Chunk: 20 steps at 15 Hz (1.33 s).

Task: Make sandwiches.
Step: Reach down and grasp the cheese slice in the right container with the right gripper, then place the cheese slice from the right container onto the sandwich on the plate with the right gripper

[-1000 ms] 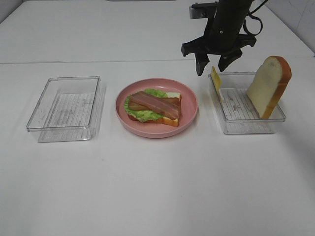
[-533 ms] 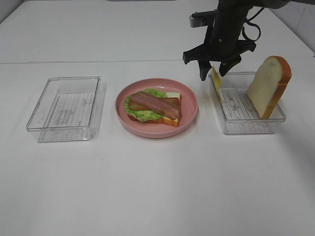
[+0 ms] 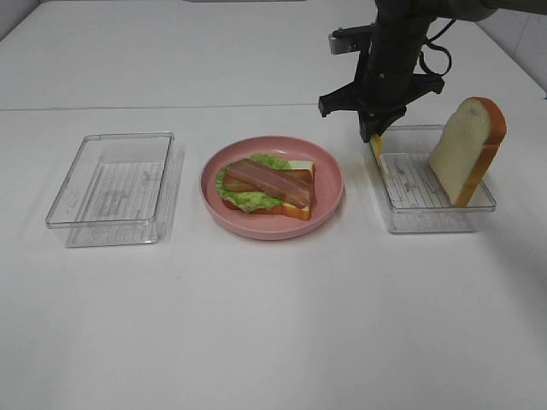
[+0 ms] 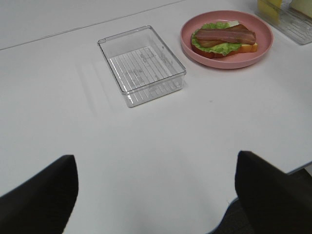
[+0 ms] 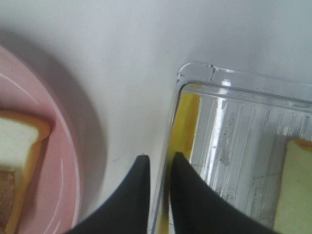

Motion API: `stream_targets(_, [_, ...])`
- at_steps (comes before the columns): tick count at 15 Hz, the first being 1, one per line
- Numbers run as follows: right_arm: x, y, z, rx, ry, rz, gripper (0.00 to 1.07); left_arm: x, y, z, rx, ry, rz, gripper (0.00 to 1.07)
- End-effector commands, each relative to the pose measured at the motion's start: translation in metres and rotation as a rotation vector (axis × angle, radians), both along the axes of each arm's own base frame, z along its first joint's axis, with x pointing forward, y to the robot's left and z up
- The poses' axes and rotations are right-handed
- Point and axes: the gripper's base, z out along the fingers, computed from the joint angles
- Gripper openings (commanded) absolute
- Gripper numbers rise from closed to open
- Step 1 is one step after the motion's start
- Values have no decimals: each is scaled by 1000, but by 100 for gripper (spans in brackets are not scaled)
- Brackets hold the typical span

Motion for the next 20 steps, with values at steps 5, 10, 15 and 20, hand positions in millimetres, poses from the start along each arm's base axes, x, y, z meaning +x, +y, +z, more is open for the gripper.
stream_targets(5, [1, -1, 10, -11, -1, -14, 0, -3, 1, 0, -10, -28, -3, 83])
stream_targets(10, [-5, -2, 61, 37, -73, -17, 0, -3, 1, 0, -10, -28, -3, 83])
stream_targets(15, [-27, 15, 104, 263, -38, 78, 0, -3, 1, 0, -10, -28, -3, 83])
stream_targets(20, [-34, 36, 101, 508, 49, 133, 0, -3, 1, 0, -10, -28, -3, 83])
